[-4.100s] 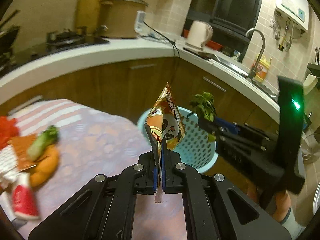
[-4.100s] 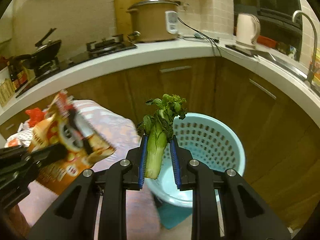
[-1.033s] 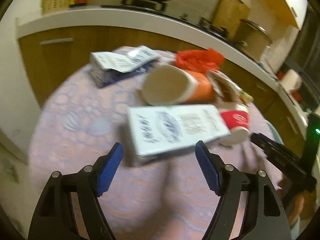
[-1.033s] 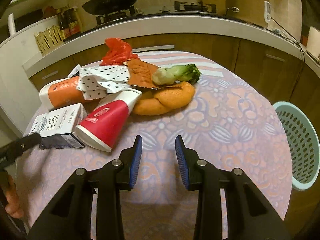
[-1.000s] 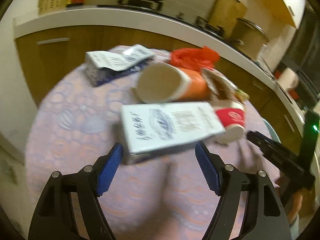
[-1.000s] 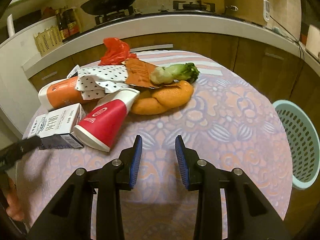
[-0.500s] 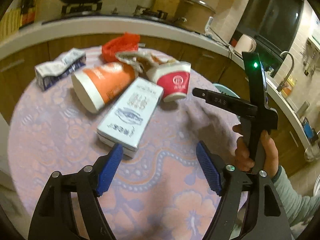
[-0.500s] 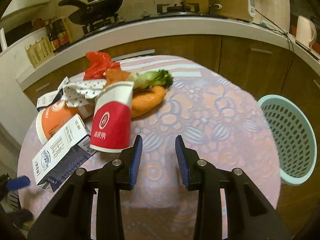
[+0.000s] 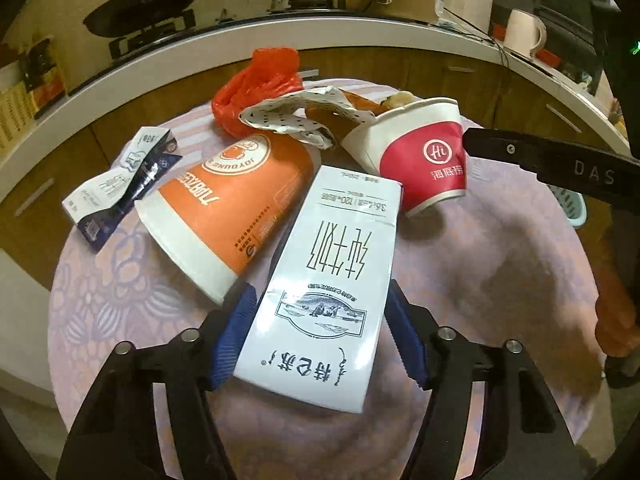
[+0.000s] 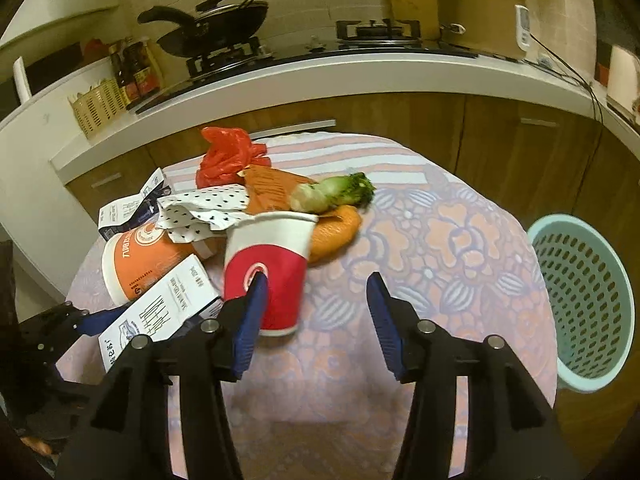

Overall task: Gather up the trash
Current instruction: 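Grasp the milk carton with the left tool while the right tool grasps the red-and-white cup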

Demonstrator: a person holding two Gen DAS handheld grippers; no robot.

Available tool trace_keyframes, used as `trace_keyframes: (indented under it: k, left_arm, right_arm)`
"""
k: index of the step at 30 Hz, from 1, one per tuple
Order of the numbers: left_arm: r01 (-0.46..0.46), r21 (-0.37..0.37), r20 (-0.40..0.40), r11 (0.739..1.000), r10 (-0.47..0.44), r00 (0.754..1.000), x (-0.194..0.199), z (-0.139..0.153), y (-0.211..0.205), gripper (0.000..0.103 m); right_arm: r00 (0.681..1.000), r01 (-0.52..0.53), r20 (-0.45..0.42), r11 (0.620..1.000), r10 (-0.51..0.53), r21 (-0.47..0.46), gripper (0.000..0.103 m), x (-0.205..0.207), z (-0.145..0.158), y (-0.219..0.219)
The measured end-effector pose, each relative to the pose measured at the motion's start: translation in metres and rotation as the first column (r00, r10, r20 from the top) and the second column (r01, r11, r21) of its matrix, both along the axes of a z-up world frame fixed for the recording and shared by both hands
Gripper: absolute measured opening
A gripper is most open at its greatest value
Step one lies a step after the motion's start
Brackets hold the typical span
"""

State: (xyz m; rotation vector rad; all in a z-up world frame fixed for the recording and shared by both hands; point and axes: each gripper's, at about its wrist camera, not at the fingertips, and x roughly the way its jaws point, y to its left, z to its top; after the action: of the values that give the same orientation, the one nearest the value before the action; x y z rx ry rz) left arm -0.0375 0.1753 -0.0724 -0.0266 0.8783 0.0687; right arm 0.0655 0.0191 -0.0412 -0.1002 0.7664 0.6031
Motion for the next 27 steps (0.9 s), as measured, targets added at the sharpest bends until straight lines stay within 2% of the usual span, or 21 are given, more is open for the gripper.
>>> trace_keyframes:
  k: [3,5,10,12,13,16,19,27]
  left_arm:
    - [-0.014,-0.019,0.013,1.000,0.014,1.000,-0.008,0.000,0.000,0.055]
    - [-0.041,-0.047,0.023,0.998,0.042,0.999,-0.017,0.000,0.005,0.055]
    - [-0.088,-0.092,0.036,0.992,0.092,0.995,-0.031,0.002,0.014,0.055]
    - [-0.099,-0.106,0.042,0.989,0.104,0.994,-0.034,0.002,0.016,0.054]
    - [-0.103,-0.109,0.043,0.989,0.108,0.993,-0.036,0.002,0.016,0.054]
    - [-0.115,-0.126,0.052,0.985,0.122,0.991,-0.040,0.004,0.013,0.054]
    - [-0.115,-0.141,0.075,0.983,0.126,0.989,-0.042,0.010,0.010,0.054]
    - [-0.061,-0.136,0.171,0.989,0.084,0.982,-0.041,0.050,-0.020,0.054]
  right_arm:
    - [1.000,-0.006,-0.020,1.000,0.006,0.000,0.050,0.009,-0.003,0.008]
    - [0.999,-0.006,-0.038,1.000,0.006,0.003,0.058,0.017,-0.006,0.012]
    - [0.993,-0.039,-0.113,0.999,0.043,0.038,0.058,0.031,-0.018,0.025]
    - [0.987,-0.076,-0.135,0.995,0.084,0.064,0.046,0.027,-0.019,0.030]
    - [0.986,-0.088,-0.135,0.993,0.097,0.073,0.035,0.024,-0.018,0.032]
    - [0.992,-0.090,-0.083,0.995,0.094,0.045,0.030,0.010,-0.012,0.033]
    - [0.994,-0.088,-0.056,0.995,0.090,0.052,0.030,-0.003,-0.003,0.023]
    - [0.999,-0.021,0.039,0.996,0.017,0.083,0.030,-0.014,0.036,-0.028]
